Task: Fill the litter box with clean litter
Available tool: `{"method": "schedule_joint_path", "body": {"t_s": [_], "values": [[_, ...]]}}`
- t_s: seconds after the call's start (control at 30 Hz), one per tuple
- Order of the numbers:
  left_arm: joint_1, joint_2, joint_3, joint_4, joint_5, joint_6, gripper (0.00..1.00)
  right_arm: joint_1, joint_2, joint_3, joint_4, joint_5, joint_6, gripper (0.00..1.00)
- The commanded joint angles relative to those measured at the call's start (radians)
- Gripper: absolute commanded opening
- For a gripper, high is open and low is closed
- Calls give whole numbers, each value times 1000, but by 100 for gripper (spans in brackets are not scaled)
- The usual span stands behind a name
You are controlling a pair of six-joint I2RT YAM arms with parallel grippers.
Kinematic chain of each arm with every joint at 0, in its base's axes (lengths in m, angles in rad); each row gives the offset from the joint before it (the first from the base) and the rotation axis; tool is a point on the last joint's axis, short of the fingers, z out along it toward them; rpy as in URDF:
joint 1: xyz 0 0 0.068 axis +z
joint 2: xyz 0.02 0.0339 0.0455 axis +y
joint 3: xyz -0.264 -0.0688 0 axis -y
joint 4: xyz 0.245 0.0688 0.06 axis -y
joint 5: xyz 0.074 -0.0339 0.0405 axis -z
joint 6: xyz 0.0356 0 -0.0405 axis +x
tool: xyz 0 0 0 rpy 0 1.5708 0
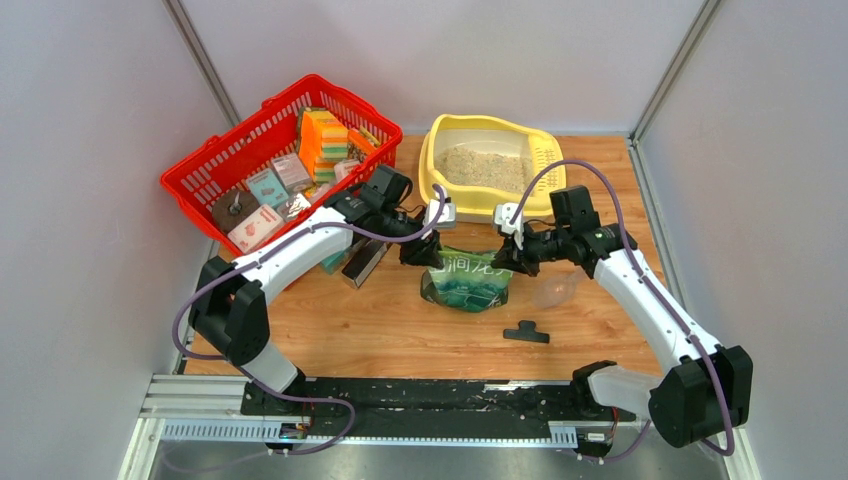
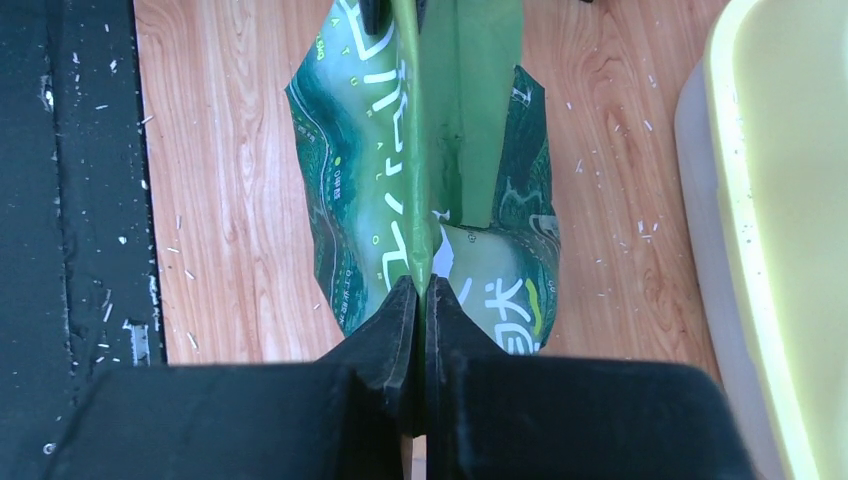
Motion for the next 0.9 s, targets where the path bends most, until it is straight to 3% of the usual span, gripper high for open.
{"method": "schedule_joint_path", "body": {"t_s": [0.0, 0.07, 0.17, 0.3, 0.33, 0.37, 0.47, 0.7, 0.87], "values": [[11, -28, -13, -167, 1, 148, 15, -9, -9, 40, -42, 91, 63, 0], [29, -40, -27, -163, 27, 131, 0, -12, -8, 41, -56, 105, 65, 0], [57, -74, -68, -131, 62, 103, 0, -26, -2, 44, -57, 99, 96, 0], [60, -137, -102, -125, 43, 183, 1, -33, 20, 59, -82, 59, 137, 0], [57, -153, -129, -81, 38, 162, 8, -33, 26, 63, -84, 48, 142, 0], [45, -190, -145, -32, 30, 140, 26, -32, 29, 67, -82, 39, 151, 0], [-1, -218, -183, 174, -28, 80, 47, -29, 54, 84, -76, 13, 160, 0], [-92, -74, -108, 470, -55, -110, 51, -29, 100, 125, -71, -4, 162, 0], [-141, 27, -53, 532, -85, -174, 50, -29, 103, 132, -53, -21, 180, 0]]}}
